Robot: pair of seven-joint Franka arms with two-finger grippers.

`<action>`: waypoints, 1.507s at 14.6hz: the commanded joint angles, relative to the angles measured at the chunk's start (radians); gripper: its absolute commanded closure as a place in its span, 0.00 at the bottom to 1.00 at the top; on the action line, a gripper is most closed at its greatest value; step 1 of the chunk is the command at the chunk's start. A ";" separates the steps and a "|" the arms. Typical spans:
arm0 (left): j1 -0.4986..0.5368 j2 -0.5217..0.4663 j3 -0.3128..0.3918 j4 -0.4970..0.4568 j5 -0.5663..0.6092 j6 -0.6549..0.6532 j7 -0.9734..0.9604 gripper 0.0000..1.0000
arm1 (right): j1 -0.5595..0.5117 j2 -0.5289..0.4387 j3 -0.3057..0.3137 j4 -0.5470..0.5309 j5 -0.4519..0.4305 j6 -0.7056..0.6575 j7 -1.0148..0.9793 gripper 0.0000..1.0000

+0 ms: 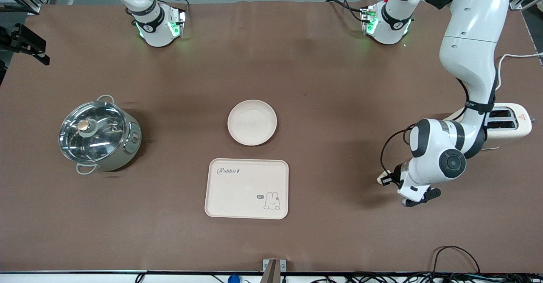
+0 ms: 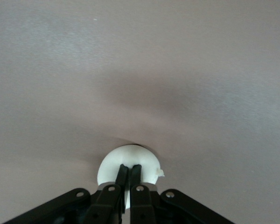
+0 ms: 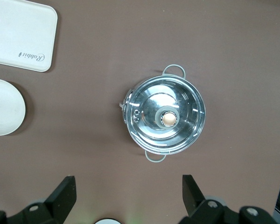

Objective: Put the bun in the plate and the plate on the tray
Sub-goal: 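Carry the bun with the left gripper over the white plate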

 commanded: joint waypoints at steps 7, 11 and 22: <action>-0.044 -0.053 -0.059 0.019 -0.007 -0.057 -0.108 1.00 | 0.000 -0.028 0.006 -0.019 0.004 0.005 -0.009 0.00; -0.126 -0.054 -0.108 0.040 -0.004 -0.057 -0.256 1.00 | 0.000 -0.028 0.006 -0.020 0.004 0.006 -0.014 0.00; -0.505 -0.043 -0.113 0.070 -0.013 -0.044 -0.628 1.00 | 0.003 -0.026 0.006 -0.027 0.004 -0.021 -0.006 0.00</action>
